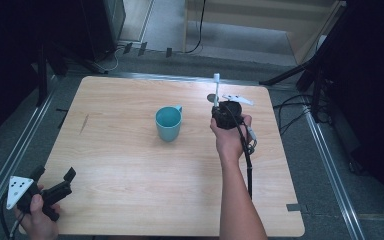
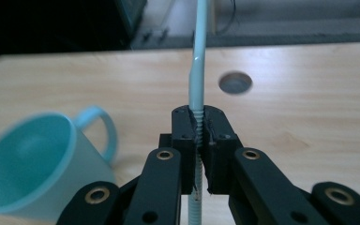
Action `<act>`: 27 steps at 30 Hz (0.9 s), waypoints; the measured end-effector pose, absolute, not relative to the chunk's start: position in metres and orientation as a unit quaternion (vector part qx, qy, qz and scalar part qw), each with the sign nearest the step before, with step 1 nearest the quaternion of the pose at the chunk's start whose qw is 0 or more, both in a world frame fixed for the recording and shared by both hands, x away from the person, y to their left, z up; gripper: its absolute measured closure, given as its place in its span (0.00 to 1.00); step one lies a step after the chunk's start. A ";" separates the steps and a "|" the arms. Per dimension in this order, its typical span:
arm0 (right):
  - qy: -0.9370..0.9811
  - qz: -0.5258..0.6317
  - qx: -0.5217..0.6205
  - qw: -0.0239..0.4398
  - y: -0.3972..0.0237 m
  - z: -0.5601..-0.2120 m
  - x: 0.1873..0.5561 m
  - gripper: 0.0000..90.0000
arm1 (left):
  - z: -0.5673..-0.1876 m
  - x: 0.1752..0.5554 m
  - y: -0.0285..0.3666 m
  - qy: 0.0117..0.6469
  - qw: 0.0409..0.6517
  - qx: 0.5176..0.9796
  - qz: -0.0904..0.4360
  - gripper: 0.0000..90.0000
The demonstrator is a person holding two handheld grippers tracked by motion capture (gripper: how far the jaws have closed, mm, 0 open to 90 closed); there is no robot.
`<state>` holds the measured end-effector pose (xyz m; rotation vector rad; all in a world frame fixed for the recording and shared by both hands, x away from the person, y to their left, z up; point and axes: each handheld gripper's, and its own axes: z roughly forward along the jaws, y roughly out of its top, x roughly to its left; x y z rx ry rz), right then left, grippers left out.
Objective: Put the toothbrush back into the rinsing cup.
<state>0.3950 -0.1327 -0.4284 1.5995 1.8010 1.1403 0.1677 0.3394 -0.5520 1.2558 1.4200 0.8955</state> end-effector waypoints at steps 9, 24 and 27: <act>0.652 0.469 0.530 0.272 -0.116 -0.414 0.390 0.94 | -0.552 0.168 0.339 0.586 0.497 0.521 0.372 0.00; 0.658 0.513 0.489 0.253 -0.071 -0.406 0.389 0.94 | -0.552 0.168 0.339 0.587 0.497 0.520 0.371 0.00; 0.659 0.517 0.485 0.251 -0.065 -0.407 0.389 0.94 | -0.552 0.168 0.339 0.587 0.499 0.519 0.370 0.00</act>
